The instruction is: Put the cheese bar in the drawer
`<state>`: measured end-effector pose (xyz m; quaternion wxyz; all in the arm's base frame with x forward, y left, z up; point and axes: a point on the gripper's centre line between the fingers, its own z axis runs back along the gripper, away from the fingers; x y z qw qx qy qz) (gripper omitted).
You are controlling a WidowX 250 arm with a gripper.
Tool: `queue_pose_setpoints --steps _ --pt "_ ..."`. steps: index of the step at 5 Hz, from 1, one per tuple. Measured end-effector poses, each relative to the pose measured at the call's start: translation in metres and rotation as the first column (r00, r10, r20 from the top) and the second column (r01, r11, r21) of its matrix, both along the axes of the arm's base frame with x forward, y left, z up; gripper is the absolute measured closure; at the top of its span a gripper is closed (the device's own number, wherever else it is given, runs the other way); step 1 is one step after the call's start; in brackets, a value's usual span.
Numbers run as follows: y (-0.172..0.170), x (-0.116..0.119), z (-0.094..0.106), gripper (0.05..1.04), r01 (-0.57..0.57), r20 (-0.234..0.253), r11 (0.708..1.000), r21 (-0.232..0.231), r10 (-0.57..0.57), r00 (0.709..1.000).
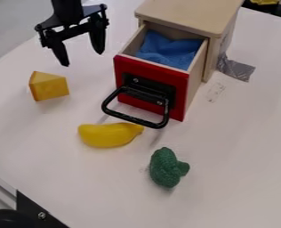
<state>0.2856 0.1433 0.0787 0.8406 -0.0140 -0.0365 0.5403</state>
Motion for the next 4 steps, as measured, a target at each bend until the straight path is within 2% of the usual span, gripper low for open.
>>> queue_pose_setpoints --steps 2,3,4 --pt "0.023 0.003 -0.013 0.083 -0.198 -0.02 0.98 -0.036 0.197 0.98" --pt "0.028 -0.001 -0.018 0.083 -0.285 -0.02 0.958 -0.041 0.285 0.958" --pt "0.028 -0.015 -0.026 0.083 -0.384 -0.061 0.923 -0.026 0.381 0.922"
